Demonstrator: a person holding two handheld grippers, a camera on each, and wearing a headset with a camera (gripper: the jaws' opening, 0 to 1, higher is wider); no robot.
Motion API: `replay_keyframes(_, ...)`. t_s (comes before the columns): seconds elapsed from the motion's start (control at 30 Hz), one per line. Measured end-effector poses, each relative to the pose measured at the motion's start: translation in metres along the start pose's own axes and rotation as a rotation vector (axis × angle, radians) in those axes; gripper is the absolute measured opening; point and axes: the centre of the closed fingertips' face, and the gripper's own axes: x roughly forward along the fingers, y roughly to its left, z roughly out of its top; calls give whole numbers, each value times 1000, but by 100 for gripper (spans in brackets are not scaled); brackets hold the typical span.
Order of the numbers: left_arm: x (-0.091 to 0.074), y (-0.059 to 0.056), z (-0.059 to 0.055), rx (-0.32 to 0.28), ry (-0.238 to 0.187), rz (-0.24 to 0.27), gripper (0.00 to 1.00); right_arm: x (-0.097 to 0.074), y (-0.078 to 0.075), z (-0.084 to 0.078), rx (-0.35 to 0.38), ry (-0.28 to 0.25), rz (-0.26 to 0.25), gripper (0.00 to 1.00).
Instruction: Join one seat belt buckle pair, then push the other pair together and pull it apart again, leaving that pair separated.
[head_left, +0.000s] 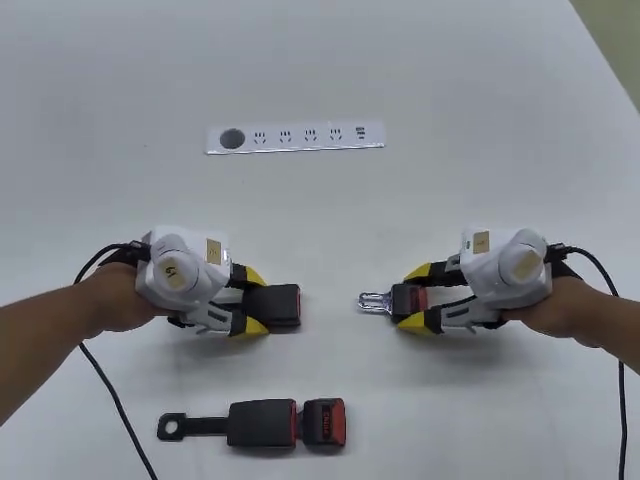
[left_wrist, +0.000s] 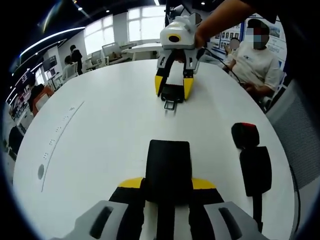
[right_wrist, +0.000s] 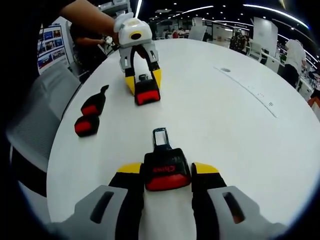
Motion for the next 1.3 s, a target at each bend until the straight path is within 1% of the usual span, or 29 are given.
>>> replay_keyframes(0.03,1,1,0,1,1,-1,34,-1,-1,0,-5,5,2,35)
replay_keyframes(0.07,-1,-2,4,7,2,-3,34,-1,0,0,-8,11,6,35)
replay_keyframes(0.1,-1,-3,5,13,4,-5,34,-1,-1,-1,-21,22,17,35)
replay_keyframes(0.13,-2,-2,4,17,6,-6,34,-1,0,-1,-25,30,23,35)
replay_keyframes(0.2,-2,-3,6,21,12,-11,34,-2,1,-2,-45,67,44,34)
replay_keyframes(0.23,-1,-3,7,25,16,-15,34,-2,0,-4,-75,102,57,34)
replay_keyframes(0.27,0,-1,3,27,19,-17,34,-2,1,-4,-84,115,60,34)
replay_keyframes(0.33,1,0,1,33,27,-22,34,-1,4,-3,-91,133,70,34)
replay_keyframes(0.37,1,0,1,36,31,-23,34,-1,2,-3,-100,141,73,34)
replay_keyframes(0.4,1,1,-1,38,33,-24,34,-1,3,-4,-105,150,75,34)
replay_keyframes(0.43,1,0,0,37,33,-24,34,-1,2,-4,-108,153,77,34)
replay_keyframes(0.5,0,-1,2,35,34,-24,34,-1,2,-5,-109,156,78,34)
replay_keyframes(0.63,0,0,1,34,39,-24,34,-1,2,-5,-109,159,77,34)
replay_keyframes(0.7,0,0,-1,33,43,-23,34,0,5,-3,-110,162,75,34)
replay_keyframes(0.73,-2,-2,3,33,45,-23,34,0,6,-2,-107,163,75,34)
replay_keyframes(0.77,-2,-3,4,33,47,-24,34,1,6,-2,-107,163,75,34)
replay_keyframes(0.8,-1,-2,2,33,49,-24,34,3,6,-1,-108,163,76,34)
replay_keyframes(0.93,-2,-3,3,37,58,-26,34,7,4,1,-107,161,77,34)
replay_keyframes(1.07,-2,-3,3,36,67,-26,34,10,8,7,-102,154,82,34)
replay_keyframes(1.1,-2,-4,4,37,70,-26,34,11,5,8,-102,150,85,34)
replay_keyframes(1.17,-2,-5,5,37,73,-26,34,12,7,13,-100,141,85,34)
replay_keyframes(1.2,0,-2,0,36,73,-26,34,13,7,17,-98,136,87,34)
replay_keyframes(1.3,0,-2,0,32,75,-25,34,19,7,25,-106,119,92,34)
